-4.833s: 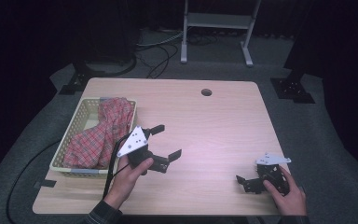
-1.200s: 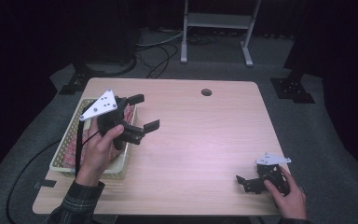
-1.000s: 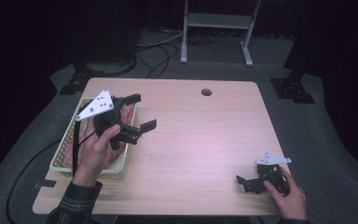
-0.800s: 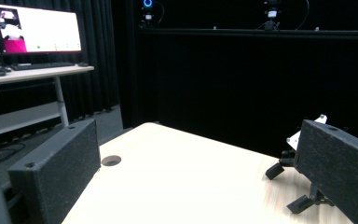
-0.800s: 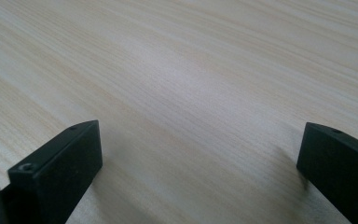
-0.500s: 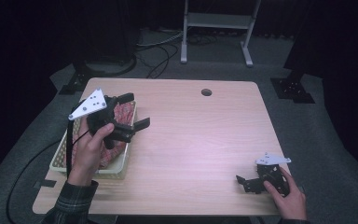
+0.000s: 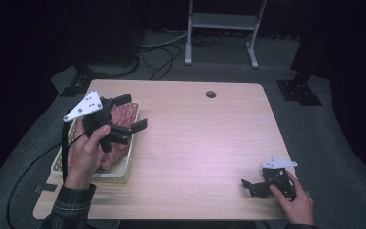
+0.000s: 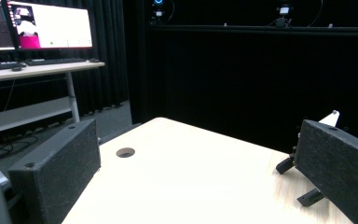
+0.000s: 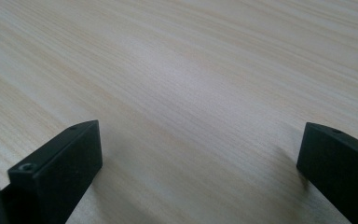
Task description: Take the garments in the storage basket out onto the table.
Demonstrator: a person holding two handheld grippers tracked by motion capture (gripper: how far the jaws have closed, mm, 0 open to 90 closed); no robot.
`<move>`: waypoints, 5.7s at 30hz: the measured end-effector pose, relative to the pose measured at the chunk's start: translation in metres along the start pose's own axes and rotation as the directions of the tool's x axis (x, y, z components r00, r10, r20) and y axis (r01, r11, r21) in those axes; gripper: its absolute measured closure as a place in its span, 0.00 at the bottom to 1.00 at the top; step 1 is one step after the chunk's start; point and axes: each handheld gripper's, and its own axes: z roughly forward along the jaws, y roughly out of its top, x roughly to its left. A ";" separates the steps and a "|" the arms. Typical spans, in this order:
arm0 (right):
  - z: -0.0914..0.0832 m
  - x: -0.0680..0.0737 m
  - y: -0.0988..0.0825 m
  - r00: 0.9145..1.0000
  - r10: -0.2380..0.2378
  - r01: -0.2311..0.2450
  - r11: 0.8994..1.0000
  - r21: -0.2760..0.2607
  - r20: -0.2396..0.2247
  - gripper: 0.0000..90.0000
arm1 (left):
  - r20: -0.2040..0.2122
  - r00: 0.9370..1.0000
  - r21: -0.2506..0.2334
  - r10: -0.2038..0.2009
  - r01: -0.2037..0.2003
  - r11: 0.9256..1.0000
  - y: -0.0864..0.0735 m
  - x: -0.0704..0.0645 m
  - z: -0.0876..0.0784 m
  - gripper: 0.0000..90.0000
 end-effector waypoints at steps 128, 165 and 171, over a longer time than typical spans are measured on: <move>0.000 0.000 0.000 1.000 -0.001 0.001 1.000 0.001 0.000 0.00 | -0.312 0.950 0.183 -0.002 0.063 0.981 -0.016 0.062 -0.084 0.00; 0.000 0.000 0.000 1.000 -0.001 0.001 1.000 0.001 0.000 0.00 | -0.345 0.939 0.325 0.019 0.100 0.940 -0.043 0.072 -0.061 0.00; 0.000 0.000 0.000 1.000 0.000 0.000 1.000 0.001 0.000 0.00 | -0.355 0.935 0.355 0.020 0.115 0.928 -0.051 0.075 -0.056 0.00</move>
